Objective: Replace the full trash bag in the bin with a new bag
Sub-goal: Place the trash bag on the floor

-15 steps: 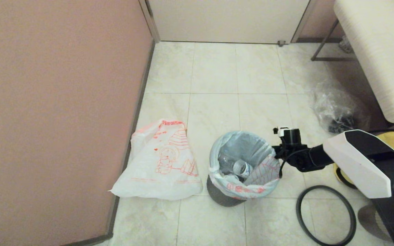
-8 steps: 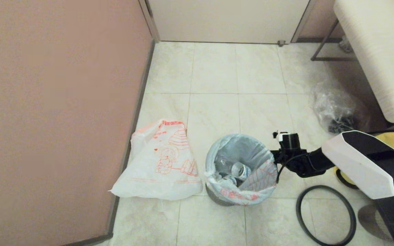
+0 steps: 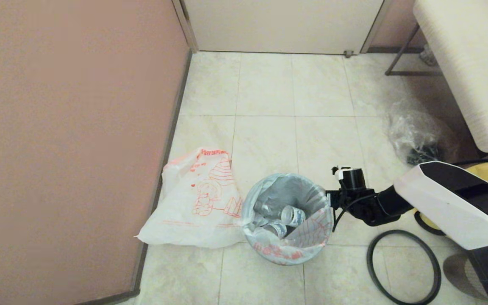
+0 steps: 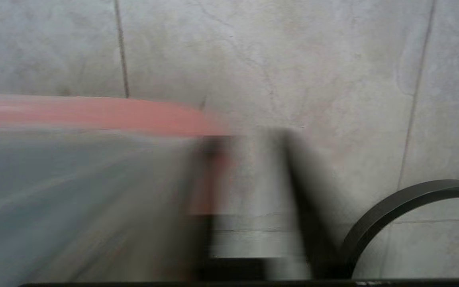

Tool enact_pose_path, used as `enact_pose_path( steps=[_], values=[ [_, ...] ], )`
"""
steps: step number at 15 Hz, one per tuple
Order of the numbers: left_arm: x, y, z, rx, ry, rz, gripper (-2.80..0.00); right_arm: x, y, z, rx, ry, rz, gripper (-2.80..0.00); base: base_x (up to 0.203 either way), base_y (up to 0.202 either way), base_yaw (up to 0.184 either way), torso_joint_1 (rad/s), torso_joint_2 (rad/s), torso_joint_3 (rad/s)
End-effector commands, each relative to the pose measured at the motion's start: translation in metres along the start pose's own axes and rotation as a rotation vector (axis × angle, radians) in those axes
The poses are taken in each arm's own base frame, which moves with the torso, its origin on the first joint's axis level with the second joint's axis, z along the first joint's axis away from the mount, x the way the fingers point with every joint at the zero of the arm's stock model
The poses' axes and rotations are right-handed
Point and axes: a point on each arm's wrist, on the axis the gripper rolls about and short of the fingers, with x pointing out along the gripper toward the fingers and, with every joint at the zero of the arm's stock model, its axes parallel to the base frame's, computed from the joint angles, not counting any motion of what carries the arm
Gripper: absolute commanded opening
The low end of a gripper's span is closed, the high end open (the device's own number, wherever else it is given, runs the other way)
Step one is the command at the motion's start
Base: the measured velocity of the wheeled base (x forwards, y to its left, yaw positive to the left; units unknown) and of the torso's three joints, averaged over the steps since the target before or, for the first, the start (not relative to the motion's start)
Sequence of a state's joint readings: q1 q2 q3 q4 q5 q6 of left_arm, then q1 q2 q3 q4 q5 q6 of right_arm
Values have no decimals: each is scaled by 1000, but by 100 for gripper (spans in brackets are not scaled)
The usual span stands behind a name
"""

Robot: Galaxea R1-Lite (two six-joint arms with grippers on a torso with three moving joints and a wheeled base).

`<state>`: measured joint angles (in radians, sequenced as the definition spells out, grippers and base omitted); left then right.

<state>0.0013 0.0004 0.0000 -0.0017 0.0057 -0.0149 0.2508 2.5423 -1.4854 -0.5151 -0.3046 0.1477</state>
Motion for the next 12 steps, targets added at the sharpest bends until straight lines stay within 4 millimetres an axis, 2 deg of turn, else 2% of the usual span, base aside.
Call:
enact_pose_path(
  steps=[1, 5, 12],
  values=[
    [0, 0, 0, 0, -1, 1, -280, -1, 3, 0, -1, -2, 4, -280, 0, 0, 0, 0, 0, 0],
    [0, 0, 0, 0, -1, 1, -280, -5, 4, 6, 45, -17, 8, -280, 0, 0, 0, 0, 0, 0],
    [0, 0, 0, 0, 0, 1, -280, -45, 8, 25, 104, -32, 45, -280, 0, 0, 0, 0, 0, 0]
  ],
)
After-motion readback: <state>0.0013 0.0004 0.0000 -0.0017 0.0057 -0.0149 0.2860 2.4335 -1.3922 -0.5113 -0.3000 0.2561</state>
